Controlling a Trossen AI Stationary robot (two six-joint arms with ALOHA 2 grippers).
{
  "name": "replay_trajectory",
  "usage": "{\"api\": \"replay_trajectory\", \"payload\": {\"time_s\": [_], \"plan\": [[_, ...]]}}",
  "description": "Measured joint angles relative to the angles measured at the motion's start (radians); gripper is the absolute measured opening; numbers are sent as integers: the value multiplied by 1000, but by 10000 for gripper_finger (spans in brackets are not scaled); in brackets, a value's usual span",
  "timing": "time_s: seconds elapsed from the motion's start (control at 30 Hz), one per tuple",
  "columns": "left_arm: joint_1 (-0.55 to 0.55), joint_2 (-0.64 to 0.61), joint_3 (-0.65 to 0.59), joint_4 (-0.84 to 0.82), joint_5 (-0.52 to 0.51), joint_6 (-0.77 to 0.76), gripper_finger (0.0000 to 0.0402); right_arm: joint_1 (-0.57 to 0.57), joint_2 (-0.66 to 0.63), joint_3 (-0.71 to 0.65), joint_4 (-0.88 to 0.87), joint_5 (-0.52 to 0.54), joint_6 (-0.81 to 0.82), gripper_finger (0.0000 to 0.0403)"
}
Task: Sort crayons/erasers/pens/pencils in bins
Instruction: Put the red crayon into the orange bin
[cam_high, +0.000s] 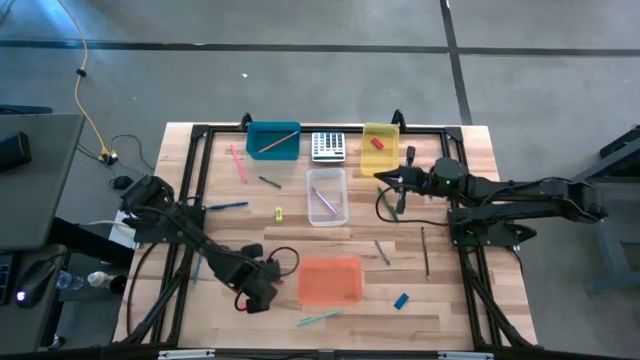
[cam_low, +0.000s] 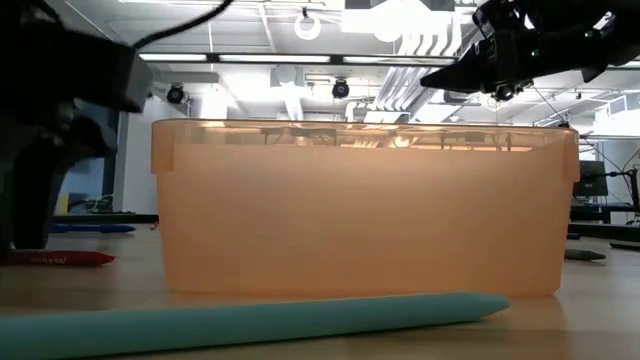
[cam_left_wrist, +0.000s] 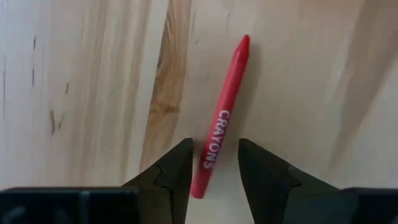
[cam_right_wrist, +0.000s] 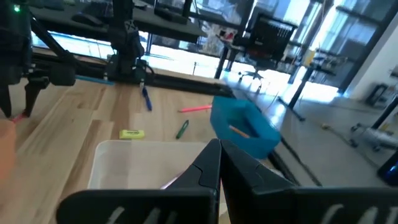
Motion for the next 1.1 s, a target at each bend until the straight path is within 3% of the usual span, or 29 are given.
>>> {"api": "replay_trajectory", "payload": {"time_s": [0.17, 0.53, 0.83, 1.1], "plan": [[9, 36, 9, 7, 8, 13, 97, 0, 0, 0, 20, 0, -45, 0], [10, 30, 6, 21, 24, 20, 7, -4, 0, 0, 61, -4, -138, 0], [12, -83, 0, 12, -26, -78, 7, -4, 0, 0, 91, -4, -160, 0], [23, -208, 1, 48, -177, -91, 4, -4, 0, 0, 98, -4, -160, 0]]}}
